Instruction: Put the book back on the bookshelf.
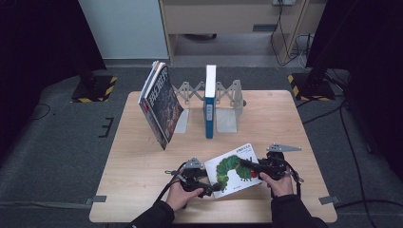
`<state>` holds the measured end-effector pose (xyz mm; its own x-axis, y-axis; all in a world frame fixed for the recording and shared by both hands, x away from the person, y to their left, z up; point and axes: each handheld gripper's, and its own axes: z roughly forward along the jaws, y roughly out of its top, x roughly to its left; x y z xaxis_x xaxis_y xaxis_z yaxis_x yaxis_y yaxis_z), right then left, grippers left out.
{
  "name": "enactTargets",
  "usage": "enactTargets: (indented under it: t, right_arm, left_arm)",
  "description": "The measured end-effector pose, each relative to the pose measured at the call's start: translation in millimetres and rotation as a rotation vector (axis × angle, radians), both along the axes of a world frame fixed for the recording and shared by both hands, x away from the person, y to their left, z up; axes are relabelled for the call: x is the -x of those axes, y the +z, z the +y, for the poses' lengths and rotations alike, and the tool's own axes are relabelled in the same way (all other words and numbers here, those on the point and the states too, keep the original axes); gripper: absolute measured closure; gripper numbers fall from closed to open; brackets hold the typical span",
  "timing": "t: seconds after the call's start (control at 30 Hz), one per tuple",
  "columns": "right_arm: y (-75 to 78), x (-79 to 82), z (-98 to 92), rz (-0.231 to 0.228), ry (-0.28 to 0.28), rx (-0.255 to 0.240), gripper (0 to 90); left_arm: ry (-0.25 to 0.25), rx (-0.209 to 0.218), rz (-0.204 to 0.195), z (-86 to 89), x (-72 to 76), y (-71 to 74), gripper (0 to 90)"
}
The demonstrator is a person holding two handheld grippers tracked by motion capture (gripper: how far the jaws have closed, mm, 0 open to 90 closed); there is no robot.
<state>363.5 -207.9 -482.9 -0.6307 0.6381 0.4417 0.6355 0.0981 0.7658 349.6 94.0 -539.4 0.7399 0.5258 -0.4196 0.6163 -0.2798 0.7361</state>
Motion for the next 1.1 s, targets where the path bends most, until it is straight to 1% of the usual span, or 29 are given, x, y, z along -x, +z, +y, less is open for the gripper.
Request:
enactTargets:
  t: [0.03, 0.07, 0.13, 0.17, 0.2, 0.23, 0.27, 0.3, 0.37, 0.53, 0.63, 0.73, 0.8, 0.83, 0.97, 1.0, 1.03, 1.07, 1.1]
  right_arm:
    - [-1.4, -0.1, 0.5, 0.006, -0.001, 0.034, 71.8]
    - [-2.5, -0.3, 0.8, 0.011, -0.008, 0.051, 70.8]
    - [-4.1, -1.0, 0.9, 0.025, -0.016, 0.062, 67.9]
    - [-5.7, -1.6, 1.1, 0.033, -0.018, 0.08, 66.3]
    - [-8.4, -1.6, 2.3, 0.043, -0.018, 0.11, 63.8]
    - [-10.8, -2.2, 2.4, 0.054, -0.018, 0.123, 63.2]
    - [-12.2, -2.4, 2.7, 0.069, -0.024, 0.122, 62.7]
    - [-13.3, -2.8, 2.7, 0.067, -0.024, 0.13, 62.1]
    - [-15.8, -3.5, 3.2, 0.078, -0.027, 0.141, 61.4]
    - [-21.6, -4.5, 5.9, 0.089, -0.027, 0.181, 59.5]
    - [-23.1, -4.8, 7.2, 0.09, -0.027, 0.191, 59.3]
    - [-22.6, -4.3, 9.4, 0.092, -0.019, 0.177, 59.2]
    - [-22.5, -4.2, 12.6, 0.081, -0.006, 0.171, 59.2]
    - [-22.1, -4.0, 14.4, 0.083, -0.001, 0.164, 59.1]
    - [-21.1, -4.5, 18.9, 0.071, 0.008, 0.161, 58.1]
    - [-21.0, -4.4, 19.3, 0.071, 0.009, 0.159, 57.6]
    - [-20.9, -4.4, 19.2, 0.067, 0.011, 0.159, 57.0]
    - [-20.6, -4.1, 19.5, 0.069, 0.007, 0.156, 56.0]
    - [-20.6, -4.1, 19.0, 0.063, 0.009, 0.161, 54.9]
  left_arm:
    - [0.002, 0.002, 0.002, 0.3, -0.1, -0.1, 8.9]
    - [0.003, 0.003, 0.003, 0.4, -0.2, -0.1, 9.1]
    - [0.005, 0.006, 0.004, 0.8, -0.5, -0.2, 9.5]
    - [0.004, 0.007, 0.003, 1.1, -0.8, -0.4, 9.8]
    - [0.006, 0.011, 0.007, 1.4, -0.9, -0.5, 9.9]
    - [0.008, 0.014, 0.009, 1.8, -1.1, -0.6, 10.0]
    - [0.011, 0.017, 0.012, 2.2, -1.2, -0.6, 10.7]
    - [0.011, 0.022, 0.013, 2.8, -1.7, -0.9, 11.1]
    - [0.013, 0.024, 0.016, 2.9, -1.6, -0.9, 11.6]
    - [0.017, 0.017, 0.012, 2.5, -1.0, -0.6, 11.5]
    - [0.022, 0.014, 0.009, 2.4, -0.4, -0.5, 11.5]
    - [0.022, 0.013, 0.008, 2.9, -0.5, -0.5, 11.5]
    - [0.02, 0.015, 0.01, 3.4, -0.8, -0.7, 11.5]
    - [0.021, 0.017, 0.012, 3.6, -0.9, -0.7, 11.6]
    - [0.032, 0.014, 0.01, 4.2, -0.8, -0.6, 11.8]
    - [0.043, -0.003, -0.001, 4.5, -0.2, 0.0, 13.6]
    - [0.051, -0.01, -0.006, 4.7, 0.1, 0.2, 16.9]
    - [0.058, -0.028, -0.019, 5.5, 0.4, 0.7, 20.0]
    - [0.059, -0.024, -0.016, 5.8, 0.2, 0.5, 22.5]
